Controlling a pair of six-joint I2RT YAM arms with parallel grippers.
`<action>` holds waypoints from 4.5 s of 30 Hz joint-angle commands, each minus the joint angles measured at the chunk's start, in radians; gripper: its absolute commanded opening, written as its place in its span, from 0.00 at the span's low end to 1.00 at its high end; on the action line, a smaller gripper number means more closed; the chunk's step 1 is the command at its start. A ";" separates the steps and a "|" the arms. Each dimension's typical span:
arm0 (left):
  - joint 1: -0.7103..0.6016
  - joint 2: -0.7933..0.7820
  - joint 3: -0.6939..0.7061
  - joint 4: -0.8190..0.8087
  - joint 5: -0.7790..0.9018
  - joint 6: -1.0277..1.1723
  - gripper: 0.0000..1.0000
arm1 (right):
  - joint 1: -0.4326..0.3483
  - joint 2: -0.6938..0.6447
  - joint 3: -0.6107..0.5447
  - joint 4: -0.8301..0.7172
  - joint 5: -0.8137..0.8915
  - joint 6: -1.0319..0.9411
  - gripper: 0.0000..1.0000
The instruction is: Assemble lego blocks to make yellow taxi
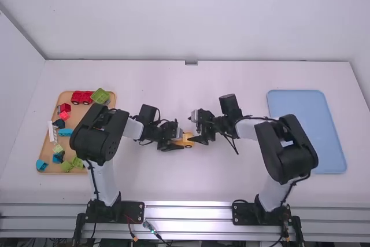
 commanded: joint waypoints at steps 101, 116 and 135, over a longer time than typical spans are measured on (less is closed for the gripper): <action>0.886 -0.101 0.584 -1.084 -0.937 -1.507 0.55 | -0.039 -0.091 0.016 0.193 0.256 0.284 0.99; 0.886 -0.101 0.481 -0.973 -0.938 -1.507 0.52 | -0.039 -0.091 0.016 0.190 0.256 0.291 0.99; 0.885 -0.101 0.385 -0.827 -0.861 -1.454 0.54 | -0.039 -0.091 0.016 0.183 0.256 0.291 0.99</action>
